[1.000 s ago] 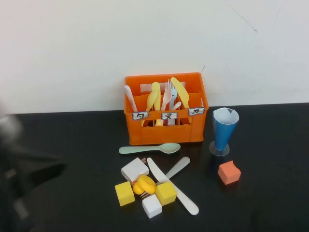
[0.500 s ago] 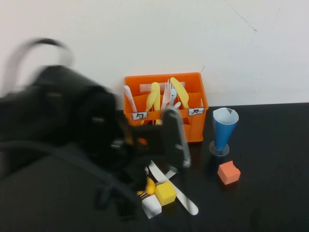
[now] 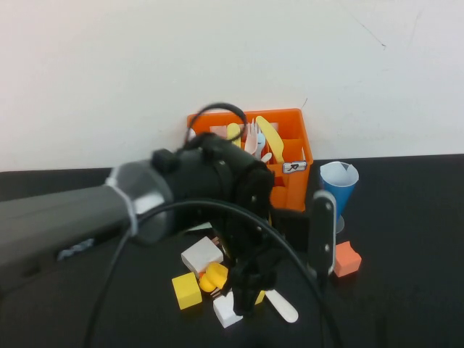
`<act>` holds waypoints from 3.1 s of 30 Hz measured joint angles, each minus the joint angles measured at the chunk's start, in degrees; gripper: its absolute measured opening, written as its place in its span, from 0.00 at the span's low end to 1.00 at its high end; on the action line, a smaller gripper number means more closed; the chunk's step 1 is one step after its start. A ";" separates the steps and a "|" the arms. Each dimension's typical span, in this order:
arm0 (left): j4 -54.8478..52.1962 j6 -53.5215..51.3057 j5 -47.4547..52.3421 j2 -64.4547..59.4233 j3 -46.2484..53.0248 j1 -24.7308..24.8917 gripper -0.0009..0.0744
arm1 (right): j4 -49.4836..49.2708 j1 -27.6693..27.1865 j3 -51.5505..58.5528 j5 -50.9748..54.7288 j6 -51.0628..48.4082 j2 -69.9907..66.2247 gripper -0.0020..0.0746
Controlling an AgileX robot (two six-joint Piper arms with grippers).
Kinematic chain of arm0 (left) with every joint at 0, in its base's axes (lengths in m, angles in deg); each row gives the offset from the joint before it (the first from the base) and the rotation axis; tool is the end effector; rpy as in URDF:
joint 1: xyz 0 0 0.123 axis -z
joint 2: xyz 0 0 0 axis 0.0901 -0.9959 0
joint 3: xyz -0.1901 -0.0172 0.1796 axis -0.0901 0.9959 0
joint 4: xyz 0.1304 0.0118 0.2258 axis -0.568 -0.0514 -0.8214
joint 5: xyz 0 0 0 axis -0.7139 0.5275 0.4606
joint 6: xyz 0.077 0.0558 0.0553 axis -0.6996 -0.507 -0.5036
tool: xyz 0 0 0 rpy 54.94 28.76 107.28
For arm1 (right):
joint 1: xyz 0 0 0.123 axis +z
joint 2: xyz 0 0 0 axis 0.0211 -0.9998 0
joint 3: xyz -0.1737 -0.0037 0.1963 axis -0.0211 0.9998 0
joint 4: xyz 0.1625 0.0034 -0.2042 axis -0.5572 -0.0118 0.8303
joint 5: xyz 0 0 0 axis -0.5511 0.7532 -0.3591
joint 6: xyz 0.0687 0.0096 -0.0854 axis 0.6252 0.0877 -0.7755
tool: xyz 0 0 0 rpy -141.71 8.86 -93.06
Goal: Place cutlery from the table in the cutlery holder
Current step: Pick up the knife
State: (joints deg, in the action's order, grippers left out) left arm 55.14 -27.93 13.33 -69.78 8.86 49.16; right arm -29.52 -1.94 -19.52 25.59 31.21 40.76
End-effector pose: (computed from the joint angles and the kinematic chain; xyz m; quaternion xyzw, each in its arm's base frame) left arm 0.2775 -0.2704 0.1770 0.7268 0.6643 0.0028 0.1746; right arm 0.1044 -0.0079 0.1705 -0.1145 0.7823 -0.1335 0.5976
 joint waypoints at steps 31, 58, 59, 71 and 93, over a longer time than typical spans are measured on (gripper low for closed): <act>8.55 -19.52 -15.25 -16.48 -0.40 -0.11 0.39 | 0.00 0.00 0.00 0.00 0.00 0.00 0.02; 18.42 -18.74 -11.20 -19.24 -0.79 -2.52 0.22 | 0.04 0.00 0.00 0.00 0.00 0.00 0.02; 18.83 -17.18 -10.68 -19.24 -0.79 -2.52 0.22 | 0.04 0.00 0.00 0.00 0.00 0.00 0.02; 19.44 -8.73 -9.54 -19.24 -0.79 -2.52 0.30 | 0.13 0.00 0.00 0.00 0.00 0.00 0.02; 16.63 -9.51 -9.86 -19.24 -0.92 -2.52 0.21 | 0.26 0.00 0.00 0.00 0.11 0.00 0.02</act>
State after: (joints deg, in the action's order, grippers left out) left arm 71.77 -37.44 3.47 -89.02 7.94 46.64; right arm -29.26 -1.94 -19.52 25.59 31.33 40.76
